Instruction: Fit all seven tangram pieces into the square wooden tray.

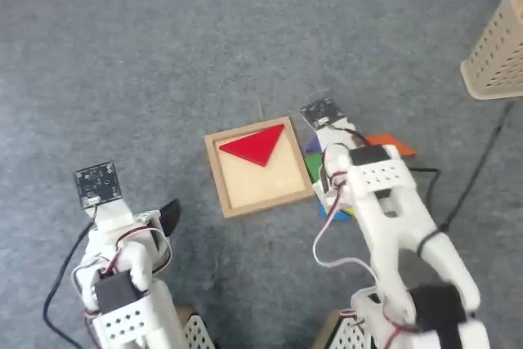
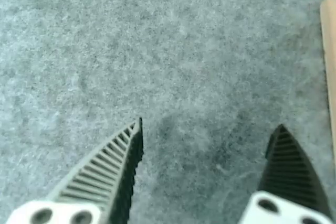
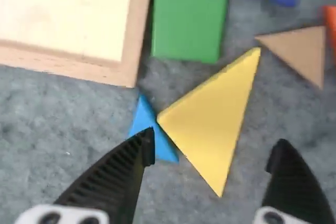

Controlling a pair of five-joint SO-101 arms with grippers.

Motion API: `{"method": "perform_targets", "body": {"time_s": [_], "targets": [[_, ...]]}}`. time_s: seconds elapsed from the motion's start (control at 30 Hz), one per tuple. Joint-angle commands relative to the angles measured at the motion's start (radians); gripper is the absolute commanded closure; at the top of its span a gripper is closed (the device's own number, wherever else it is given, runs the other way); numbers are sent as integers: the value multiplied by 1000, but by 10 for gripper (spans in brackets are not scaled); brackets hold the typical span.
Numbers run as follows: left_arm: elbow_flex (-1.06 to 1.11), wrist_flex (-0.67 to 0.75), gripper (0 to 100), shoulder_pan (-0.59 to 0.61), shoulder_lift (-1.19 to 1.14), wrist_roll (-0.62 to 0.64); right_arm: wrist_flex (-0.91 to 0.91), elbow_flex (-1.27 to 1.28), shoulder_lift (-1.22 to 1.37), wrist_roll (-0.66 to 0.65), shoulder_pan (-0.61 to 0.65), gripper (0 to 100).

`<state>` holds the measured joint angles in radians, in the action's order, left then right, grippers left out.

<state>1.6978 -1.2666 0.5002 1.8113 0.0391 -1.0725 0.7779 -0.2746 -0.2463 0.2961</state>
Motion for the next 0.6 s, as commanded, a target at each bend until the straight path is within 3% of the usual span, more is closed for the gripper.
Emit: {"method": "perform_targets", "body": {"time_s": [0.0,0.2,0.57], "targets": [[-13,2,646,-2,12,-2,53,-80,136,20,5,651],[-13,2,646,-2,12,-2,87,-83,237,38,5,652],[-13,2,646,-2,12,-2,143,-104,251,315,24,652]]}}
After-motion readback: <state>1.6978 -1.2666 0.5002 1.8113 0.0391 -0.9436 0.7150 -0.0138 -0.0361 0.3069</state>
